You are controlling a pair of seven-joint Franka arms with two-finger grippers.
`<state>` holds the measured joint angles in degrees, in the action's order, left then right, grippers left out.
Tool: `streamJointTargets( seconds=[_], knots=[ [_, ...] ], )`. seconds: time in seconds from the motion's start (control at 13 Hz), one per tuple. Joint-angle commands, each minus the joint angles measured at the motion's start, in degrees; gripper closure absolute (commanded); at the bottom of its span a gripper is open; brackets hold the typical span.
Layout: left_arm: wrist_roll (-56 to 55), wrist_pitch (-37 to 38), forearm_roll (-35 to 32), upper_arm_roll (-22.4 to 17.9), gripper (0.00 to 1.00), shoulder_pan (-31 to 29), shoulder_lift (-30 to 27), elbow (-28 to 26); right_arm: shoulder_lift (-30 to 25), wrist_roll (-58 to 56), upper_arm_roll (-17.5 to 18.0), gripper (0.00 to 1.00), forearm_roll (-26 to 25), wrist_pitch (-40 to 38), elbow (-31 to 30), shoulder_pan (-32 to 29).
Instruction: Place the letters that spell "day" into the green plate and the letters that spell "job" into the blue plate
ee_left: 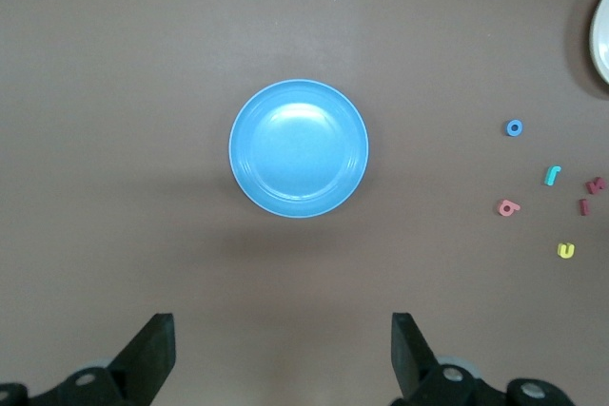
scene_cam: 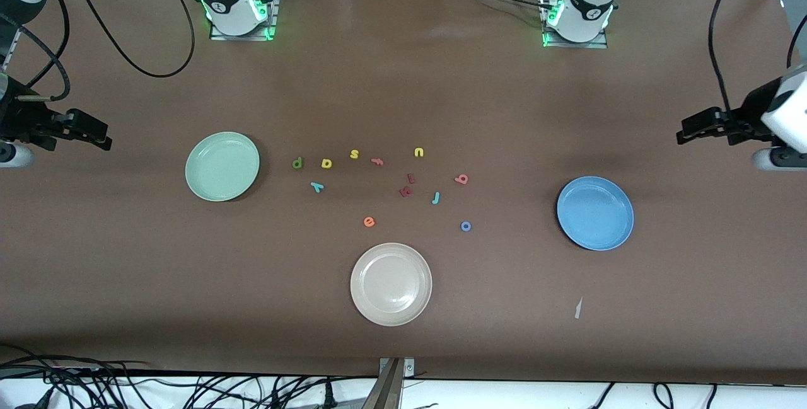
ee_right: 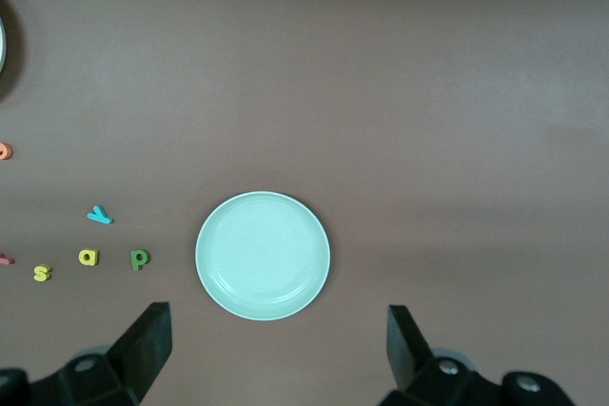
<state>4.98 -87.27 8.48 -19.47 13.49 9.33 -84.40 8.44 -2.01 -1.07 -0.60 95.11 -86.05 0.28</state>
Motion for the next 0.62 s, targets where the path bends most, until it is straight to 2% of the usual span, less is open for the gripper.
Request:
streamJointTargets(
  seconds=[0.0, 0.15, 0.54],
  knots=[
    [2.76, 1.40, 2.24, 0.22, 0.00, -2.76, -0.36, 1.78, 0.17, 0.87, 0.28, 0.00, -0.02, -0.72, 1.06, -0.19],
    [-0.82, 2.19, 1.72, 1.09, 0.00, -1.81, -0.10, 2.31, 0.17, 0.87, 0.28, 0.00, -0.02, -0.81, 1.15, -0.19],
    [-1.20, 3.25, 0.22, 2.68, 0.00, -2.15, -0.45, 2.67, 0.17, 0.43, 0.20, 0.00, -0.02, -0.72, 1.15, -0.37]
  ],
)
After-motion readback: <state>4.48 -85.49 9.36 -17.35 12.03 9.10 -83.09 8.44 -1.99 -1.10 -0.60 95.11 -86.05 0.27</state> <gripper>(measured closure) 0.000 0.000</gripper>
